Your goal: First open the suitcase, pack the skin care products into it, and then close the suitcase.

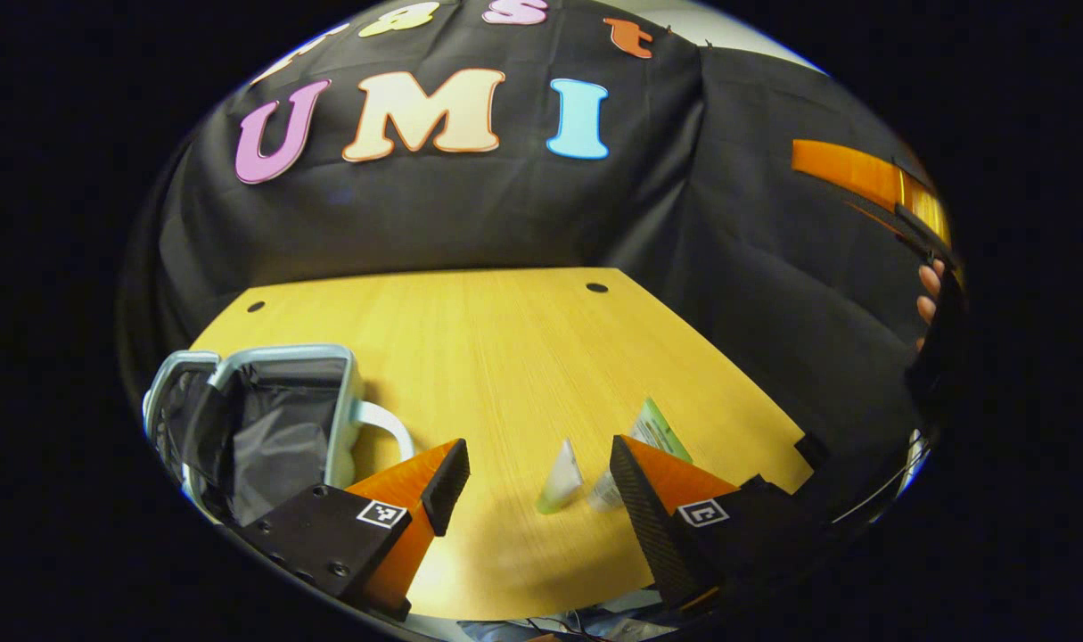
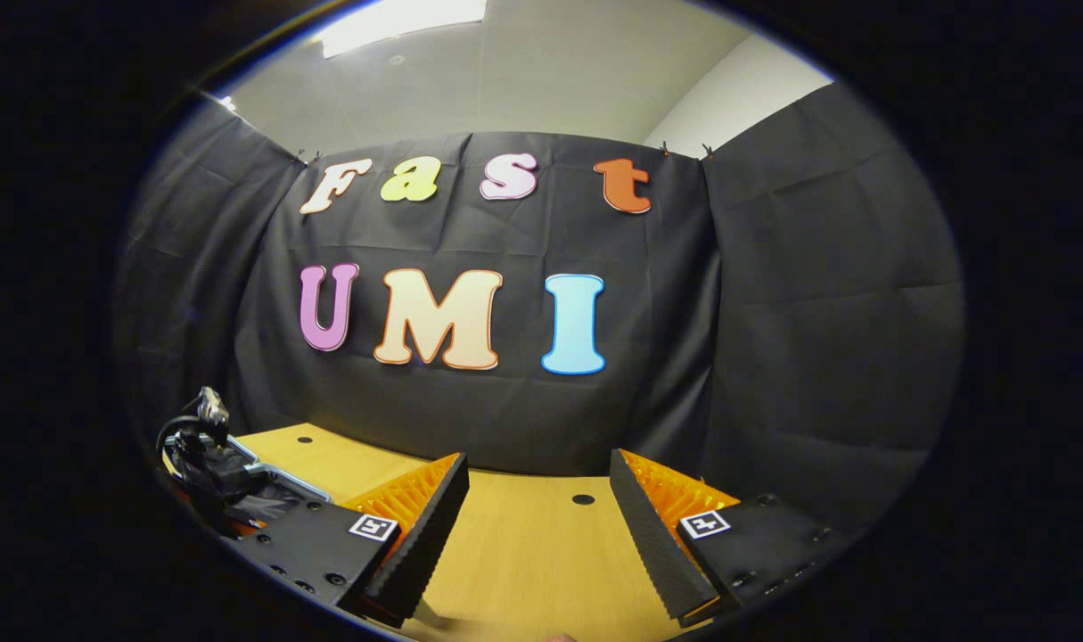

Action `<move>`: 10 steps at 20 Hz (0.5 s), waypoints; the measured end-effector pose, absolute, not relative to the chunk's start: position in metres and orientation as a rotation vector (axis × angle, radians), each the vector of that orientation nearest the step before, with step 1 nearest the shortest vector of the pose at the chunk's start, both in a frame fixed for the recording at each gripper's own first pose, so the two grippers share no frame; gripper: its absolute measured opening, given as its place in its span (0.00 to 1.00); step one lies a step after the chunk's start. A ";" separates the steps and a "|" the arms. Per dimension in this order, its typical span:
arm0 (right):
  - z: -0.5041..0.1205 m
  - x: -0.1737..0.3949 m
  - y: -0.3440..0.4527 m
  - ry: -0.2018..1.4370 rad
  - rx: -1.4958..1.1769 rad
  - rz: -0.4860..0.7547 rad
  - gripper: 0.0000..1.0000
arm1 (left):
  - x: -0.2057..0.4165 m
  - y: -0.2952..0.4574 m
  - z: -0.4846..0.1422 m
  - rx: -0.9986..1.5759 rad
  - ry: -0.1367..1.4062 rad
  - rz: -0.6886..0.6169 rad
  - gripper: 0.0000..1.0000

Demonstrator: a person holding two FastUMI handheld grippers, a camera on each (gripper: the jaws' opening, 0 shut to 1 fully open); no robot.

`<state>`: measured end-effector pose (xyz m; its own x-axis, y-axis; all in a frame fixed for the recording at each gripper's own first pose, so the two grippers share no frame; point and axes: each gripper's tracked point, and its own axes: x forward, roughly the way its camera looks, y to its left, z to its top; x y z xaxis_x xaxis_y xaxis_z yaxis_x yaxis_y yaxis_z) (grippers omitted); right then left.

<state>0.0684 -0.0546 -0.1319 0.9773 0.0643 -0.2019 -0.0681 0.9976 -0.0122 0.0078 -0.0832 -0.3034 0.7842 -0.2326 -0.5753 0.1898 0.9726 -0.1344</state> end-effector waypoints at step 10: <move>-0.143 0.038 -0.050 0.249 -0.011 0.108 0.99 | 0.012 -0.102 -0.384 -0.108 0.733 -0.232 0.39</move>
